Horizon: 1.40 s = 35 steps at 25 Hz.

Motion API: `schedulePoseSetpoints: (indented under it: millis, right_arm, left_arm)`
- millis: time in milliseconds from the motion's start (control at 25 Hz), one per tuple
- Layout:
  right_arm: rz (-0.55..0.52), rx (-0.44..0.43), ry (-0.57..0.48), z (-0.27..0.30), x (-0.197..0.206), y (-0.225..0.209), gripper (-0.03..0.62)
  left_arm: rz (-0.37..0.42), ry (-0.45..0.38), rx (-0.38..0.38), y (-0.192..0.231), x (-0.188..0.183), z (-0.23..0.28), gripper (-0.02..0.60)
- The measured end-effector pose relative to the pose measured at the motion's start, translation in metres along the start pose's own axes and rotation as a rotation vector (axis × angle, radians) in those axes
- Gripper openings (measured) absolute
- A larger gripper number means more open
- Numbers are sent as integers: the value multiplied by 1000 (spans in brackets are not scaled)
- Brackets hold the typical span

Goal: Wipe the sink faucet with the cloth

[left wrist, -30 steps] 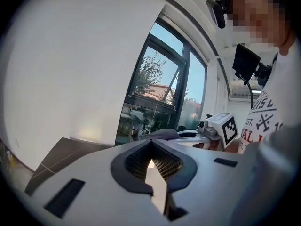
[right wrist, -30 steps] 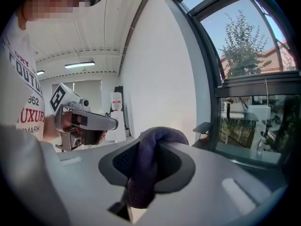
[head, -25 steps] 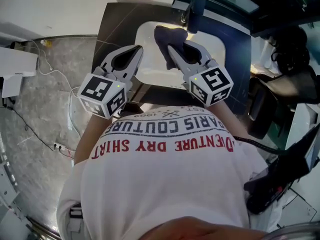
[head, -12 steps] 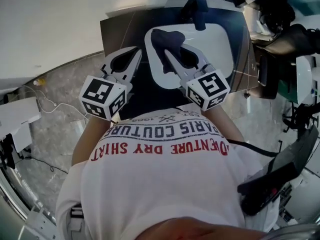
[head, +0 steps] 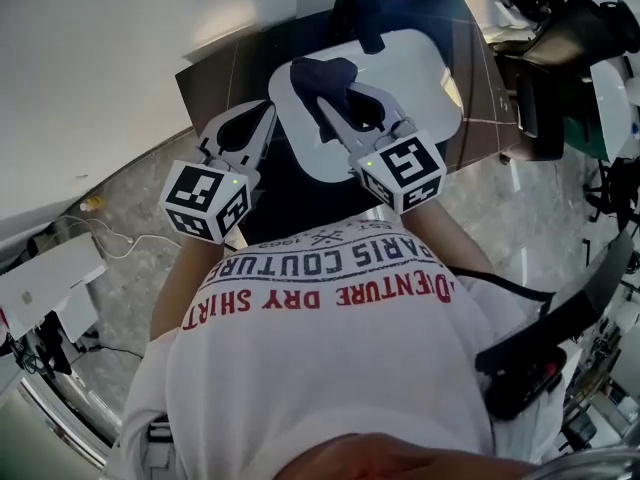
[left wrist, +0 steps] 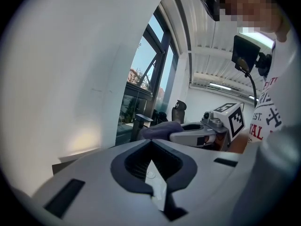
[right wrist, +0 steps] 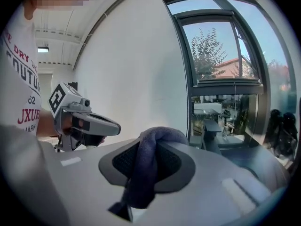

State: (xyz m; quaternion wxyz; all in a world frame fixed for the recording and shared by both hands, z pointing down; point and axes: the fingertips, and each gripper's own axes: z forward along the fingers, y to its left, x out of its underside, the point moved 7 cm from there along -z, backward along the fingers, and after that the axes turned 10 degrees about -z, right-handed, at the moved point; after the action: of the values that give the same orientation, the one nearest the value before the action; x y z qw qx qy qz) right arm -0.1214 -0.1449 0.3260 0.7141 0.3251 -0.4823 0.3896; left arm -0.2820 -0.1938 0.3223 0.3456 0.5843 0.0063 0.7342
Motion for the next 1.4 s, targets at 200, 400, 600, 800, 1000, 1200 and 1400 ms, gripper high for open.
schedulePoseSetpoints:
  millis: [200, 400, 600, 800, 1000, 1200, 1400]
  right_arm:
    - [47, 111, 19, 30, 6, 14, 69]
    - [76, 222, 58, 56, 17, 31, 69]
    - [61, 297, 92, 69, 16, 37, 69]
    - [-52, 400, 65, 86, -17, 4, 69]
    - [-104, 529, 85, 106, -33, -45, 69]
    - [-117, 618, 109, 130, -21, -87, 69]
    - [-116, 677, 190, 148, 2, -109, 69]
  left_arm:
    - [-7, 45, 91, 36, -5, 8, 2]
    - [17, 74, 186, 63, -11, 10, 2]
    - [10, 93, 238, 78, -12, 9, 2]
    - [18, 86, 256, 91, -20, 14, 1]
    - [13, 95, 252, 104, -19, 19, 2]
    - [0, 97, 239, 114, -14, 23, 2]
    - [-15, 101, 223, 121, -11, 27, 0]
